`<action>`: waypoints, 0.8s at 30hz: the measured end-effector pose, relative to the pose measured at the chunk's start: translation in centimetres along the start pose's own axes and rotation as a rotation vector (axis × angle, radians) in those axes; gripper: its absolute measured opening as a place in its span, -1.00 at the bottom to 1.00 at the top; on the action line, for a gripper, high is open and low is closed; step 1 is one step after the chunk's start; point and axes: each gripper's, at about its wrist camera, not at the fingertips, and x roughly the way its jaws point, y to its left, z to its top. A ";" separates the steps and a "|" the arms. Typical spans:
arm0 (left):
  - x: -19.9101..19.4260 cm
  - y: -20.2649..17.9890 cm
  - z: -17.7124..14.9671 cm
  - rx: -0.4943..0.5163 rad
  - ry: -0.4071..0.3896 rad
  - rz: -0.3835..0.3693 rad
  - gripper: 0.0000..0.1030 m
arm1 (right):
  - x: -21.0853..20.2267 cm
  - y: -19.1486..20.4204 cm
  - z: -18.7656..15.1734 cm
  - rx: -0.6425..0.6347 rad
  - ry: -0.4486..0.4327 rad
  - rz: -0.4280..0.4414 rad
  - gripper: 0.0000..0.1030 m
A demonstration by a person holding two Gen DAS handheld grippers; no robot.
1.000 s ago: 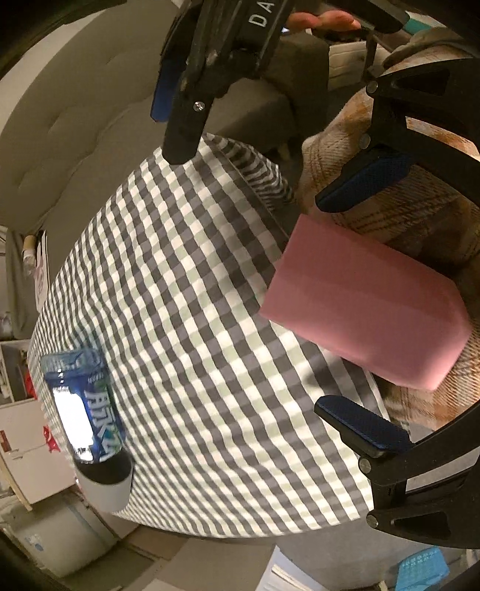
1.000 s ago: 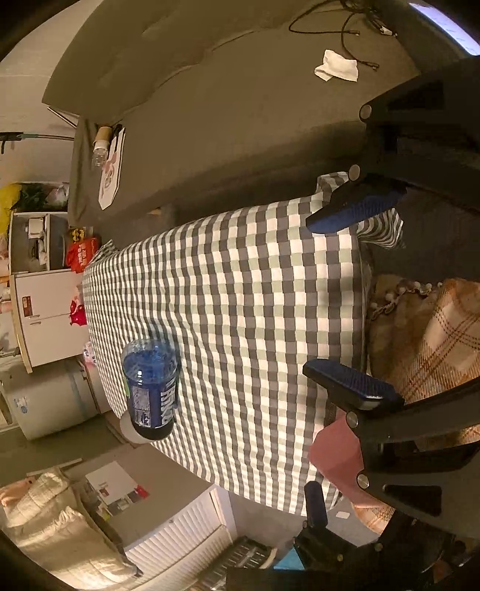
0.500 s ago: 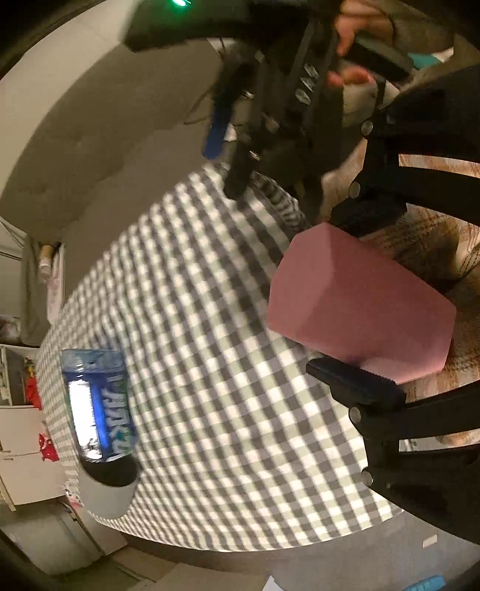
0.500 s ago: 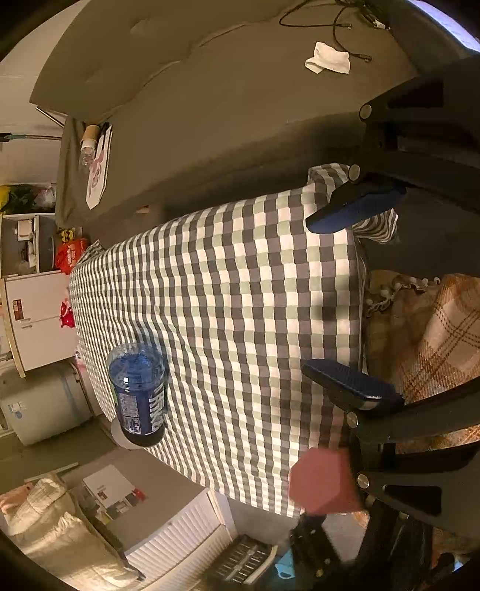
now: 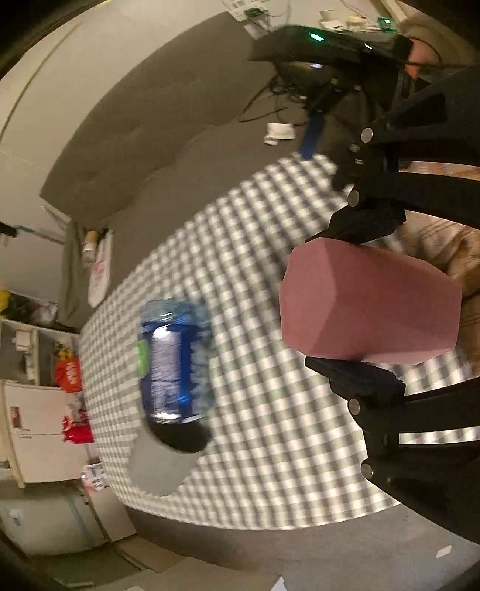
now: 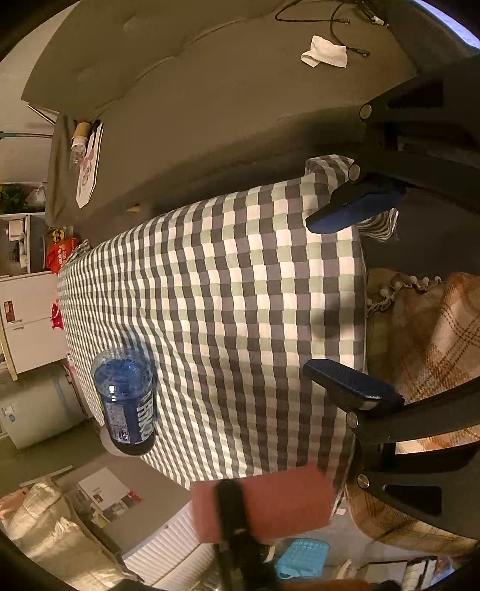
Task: Flip cup upside down
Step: 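Rotate the held pink cup with the left gripper so its rim faces down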
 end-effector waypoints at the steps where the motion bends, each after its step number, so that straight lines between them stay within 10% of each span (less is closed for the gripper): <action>1: 0.0 0.1 0.3 -0.002 -0.018 0.011 0.10 | 0.2 -0.1 0.0 0.002 0.002 -0.001 0.36; 11: 1.7 1.0 0.4 -0.013 -0.298 0.110 0.10 | 0.8 0.4 1.5 -0.012 -0.047 0.011 0.36; 24: 0.3 1.2 -3.1 -0.003 -0.271 0.075 0.14 | 1.2 2.2 2.4 -0.051 -0.060 0.025 0.36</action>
